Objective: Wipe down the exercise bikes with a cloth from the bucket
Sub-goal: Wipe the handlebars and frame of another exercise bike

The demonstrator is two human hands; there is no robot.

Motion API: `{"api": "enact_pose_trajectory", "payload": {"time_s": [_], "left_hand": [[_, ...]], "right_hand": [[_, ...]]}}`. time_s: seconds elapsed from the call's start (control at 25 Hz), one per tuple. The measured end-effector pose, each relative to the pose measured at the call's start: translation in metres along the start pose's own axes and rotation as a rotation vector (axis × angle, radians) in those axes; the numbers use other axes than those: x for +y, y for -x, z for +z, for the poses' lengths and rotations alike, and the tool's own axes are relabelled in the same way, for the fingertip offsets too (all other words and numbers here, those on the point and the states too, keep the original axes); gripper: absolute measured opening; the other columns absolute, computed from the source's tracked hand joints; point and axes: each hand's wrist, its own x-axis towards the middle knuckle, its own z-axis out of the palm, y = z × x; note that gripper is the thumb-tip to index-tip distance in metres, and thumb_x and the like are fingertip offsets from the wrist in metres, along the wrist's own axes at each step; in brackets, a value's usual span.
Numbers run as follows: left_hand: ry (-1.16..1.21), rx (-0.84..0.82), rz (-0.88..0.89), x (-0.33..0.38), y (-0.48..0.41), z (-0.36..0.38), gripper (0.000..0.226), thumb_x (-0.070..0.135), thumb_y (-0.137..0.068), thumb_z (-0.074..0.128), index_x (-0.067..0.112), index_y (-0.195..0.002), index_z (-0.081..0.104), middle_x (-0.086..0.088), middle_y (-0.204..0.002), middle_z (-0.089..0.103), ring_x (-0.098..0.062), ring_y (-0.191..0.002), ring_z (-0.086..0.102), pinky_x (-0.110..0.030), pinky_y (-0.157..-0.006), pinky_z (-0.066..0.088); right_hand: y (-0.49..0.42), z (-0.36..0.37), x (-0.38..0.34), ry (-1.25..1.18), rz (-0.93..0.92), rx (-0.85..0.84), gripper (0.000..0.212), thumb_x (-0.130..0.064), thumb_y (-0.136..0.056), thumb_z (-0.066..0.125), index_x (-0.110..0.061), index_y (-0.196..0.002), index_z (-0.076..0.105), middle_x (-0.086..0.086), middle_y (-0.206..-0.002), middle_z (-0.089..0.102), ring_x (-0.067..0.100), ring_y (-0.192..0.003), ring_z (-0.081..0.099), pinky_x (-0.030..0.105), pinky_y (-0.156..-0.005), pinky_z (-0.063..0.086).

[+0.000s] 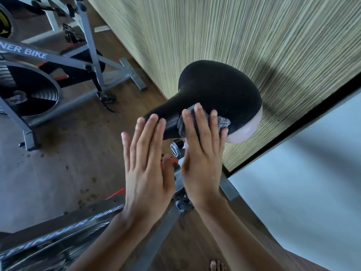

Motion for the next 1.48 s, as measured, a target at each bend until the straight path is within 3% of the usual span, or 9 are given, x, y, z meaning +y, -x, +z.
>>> {"api": "enact_pose_trajectory", "payload": {"time_s": [0.16,0.4,0.52,0.72,0.8,0.92,1.12,1.28,1.48], "left_hand": [[-0.111,-0.061,0.048,0.002,0.001,0.005,0.067,0.008,-0.094,0.048,0.002,-0.155,0.019,-0.011,-0.164,0.013,-0.027,-0.154,0.002,-0.041,-0.125,0.002],[-0.160,-0.054,0.025,0.013,-0.006,0.007,0.071,0.011,-0.092,0.054,0.000,-0.154,0.023,-0.013,-0.164,0.011,-0.029,-0.154,-0.002,-0.038,-0.125,-0.005],[-0.181,-0.072,0.020,0.016,-0.012,0.008,0.069,0.013,-0.093,0.053,0.000,-0.154,0.022,-0.014,-0.164,0.012,-0.029,-0.154,-0.001,-0.038,-0.125,-0.005],[-0.214,-0.073,0.014,0.017,-0.012,0.010,0.070,0.014,-0.093,0.053,0.000,-0.154,0.021,-0.014,-0.164,0.013,-0.028,-0.154,0.000,-0.039,-0.125,-0.004],[-0.210,-0.077,-0.003,0.019,-0.012,0.011,0.070,0.014,-0.093,0.053,0.000,-0.154,0.022,-0.014,-0.164,0.015,-0.028,-0.154,0.001,-0.040,-0.125,-0.003],[-0.200,-0.091,-0.031,0.025,-0.014,0.005,0.069,0.016,-0.093,0.053,0.002,-0.154,0.023,-0.014,-0.163,0.018,-0.027,-0.153,0.004,-0.040,-0.125,-0.001],[-0.173,-0.133,-0.080,0.038,-0.038,-0.010,0.061,0.021,-0.097,0.049,0.005,-0.153,0.029,-0.011,-0.160,0.030,-0.024,-0.152,0.016,-0.041,-0.125,0.003],[-0.142,-0.219,-0.131,0.040,-0.047,-0.016,0.054,0.019,-0.101,0.042,0.006,-0.153,0.031,-0.010,-0.160,0.029,-0.024,-0.151,0.019,-0.044,-0.125,0.011],[-0.146,-0.316,-0.110,0.038,-0.046,-0.023,0.056,0.019,-0.102,0.040,0.004,-0.154,0.025,-0.011,-0.163,0.022,-0.026,-0.153,0.014,-0.047,-0.124,0.012]], "right_hand": [[0.002,-0.018,0.010,0.063,-0.126,-0.120,0.076,-0.012,-0.093,0.055,-0.022,-0.159,0.019,0.000,-0.167,0.015,0.018,-0.156,-0.002,0.042,-0.126,0.000],[0.001,-0.044,0.025,0.028,0.035,-0.086,0.069,-0.003,-0.091,0.032,-0.017,-0.158,0.025,0.003,-0.167,0.018,0.022,-0.156,-0.001,0.045,-0.126,-0.002],[0.002,-0.050,0.041,0.004,-0.052,-0.121,0.071,0.004,-0.089,0.039,-0.016,-0.157,0.027,0.005,-0.166,0.021,0.025,-0.156,0.003,0.047,-0.127,0.002],[-0.001,-0.061,0.043,-0.175,0.128,-0.096,0.074,0.012,-0.091,0.049,-0.009,-0.158,0.025,0.007,-0.168,0.010,0.029,-0.156,-0.002,0.054,-0.125,0.016],[0.001,-0.066,0.050,-0.231,0.078,-0.161,0.068,0.004,-0.096,0.047,-0.012,-0.158,0.024,0.001,-0.168,0.009,0.021,-0.156,-0.001,0.048,-0.126,0.018],[-0.012,-0.091,0.064,-0.450,0.257,-0.119,0.052,-0.010,-0.102,0.051,-0.008,-0.151,0.035,0.003,-0.165,0.021,0.011,-0.154,0.015,0.026,-0.124,0.019],[-0.062,-0.107,0.087,-0.363,0.326,-0.147,0.042,-0.018,-0.104,0.051,-0.010,-0.146,0.049,0.005,-0.146,0.050,0.006,-0.135,0.042,0.009,-0.113,0.026],[-0.060,-0.108,0.072,-0.474,0.497,-0.371,0.053,-0.033,-0.107,0.038,-0.019,-0.157,0.029,-0.008,-0.161,0.030,-0.004,-0.146,0.024,0.013,-0.120,0.017],[-0.095,-0.089,0.077,-0.501,0.641,-0.271,0.046,-0.034,-0.106,0.037,-0.014,-0.147,0.049,-0.003,-0.150,0.050,0.007,-0.140,0.041,0.036,-0.121,0.031]]}}
